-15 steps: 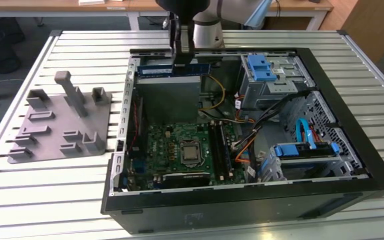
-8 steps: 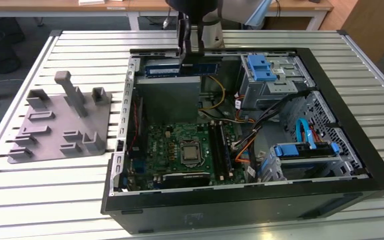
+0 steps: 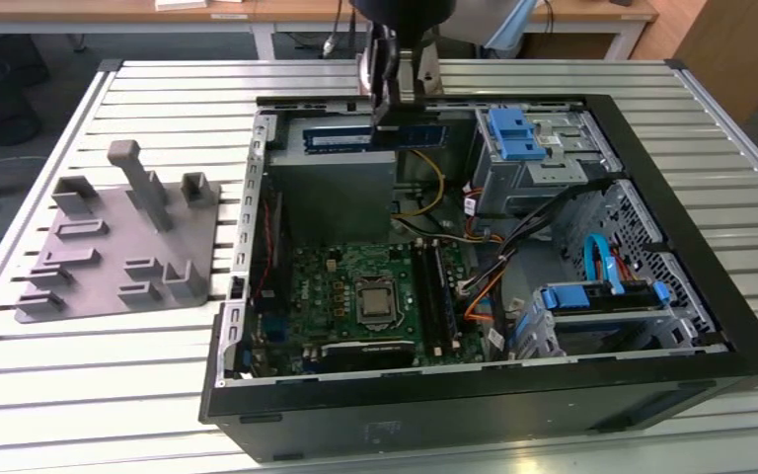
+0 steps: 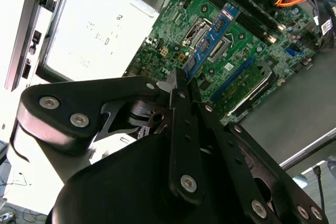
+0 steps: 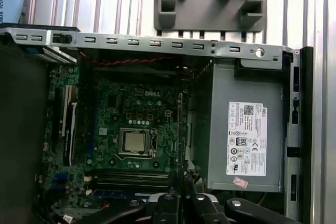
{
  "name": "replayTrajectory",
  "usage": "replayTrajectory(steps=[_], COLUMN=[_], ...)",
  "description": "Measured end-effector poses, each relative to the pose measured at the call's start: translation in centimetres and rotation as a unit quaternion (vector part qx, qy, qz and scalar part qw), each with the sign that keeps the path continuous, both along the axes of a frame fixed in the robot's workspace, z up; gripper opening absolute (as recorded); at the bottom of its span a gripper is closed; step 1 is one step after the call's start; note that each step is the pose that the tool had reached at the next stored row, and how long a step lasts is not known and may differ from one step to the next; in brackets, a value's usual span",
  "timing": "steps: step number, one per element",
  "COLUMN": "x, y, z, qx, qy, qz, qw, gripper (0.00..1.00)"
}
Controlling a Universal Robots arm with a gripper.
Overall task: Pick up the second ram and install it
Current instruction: 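Pick up the second ram and move it above second insertion slot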
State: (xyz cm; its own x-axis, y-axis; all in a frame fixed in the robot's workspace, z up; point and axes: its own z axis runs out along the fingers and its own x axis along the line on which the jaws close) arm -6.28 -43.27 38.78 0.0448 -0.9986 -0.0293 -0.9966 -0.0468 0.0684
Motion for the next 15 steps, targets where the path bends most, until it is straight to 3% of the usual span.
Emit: replayTrajectory(steps=[15], x=[3.0], y=[0.00], z=[-0.09], qx=[-0.0001], qy=[0.0021], qz=[0.000], qw=[1.0000], gripper=[0.14])
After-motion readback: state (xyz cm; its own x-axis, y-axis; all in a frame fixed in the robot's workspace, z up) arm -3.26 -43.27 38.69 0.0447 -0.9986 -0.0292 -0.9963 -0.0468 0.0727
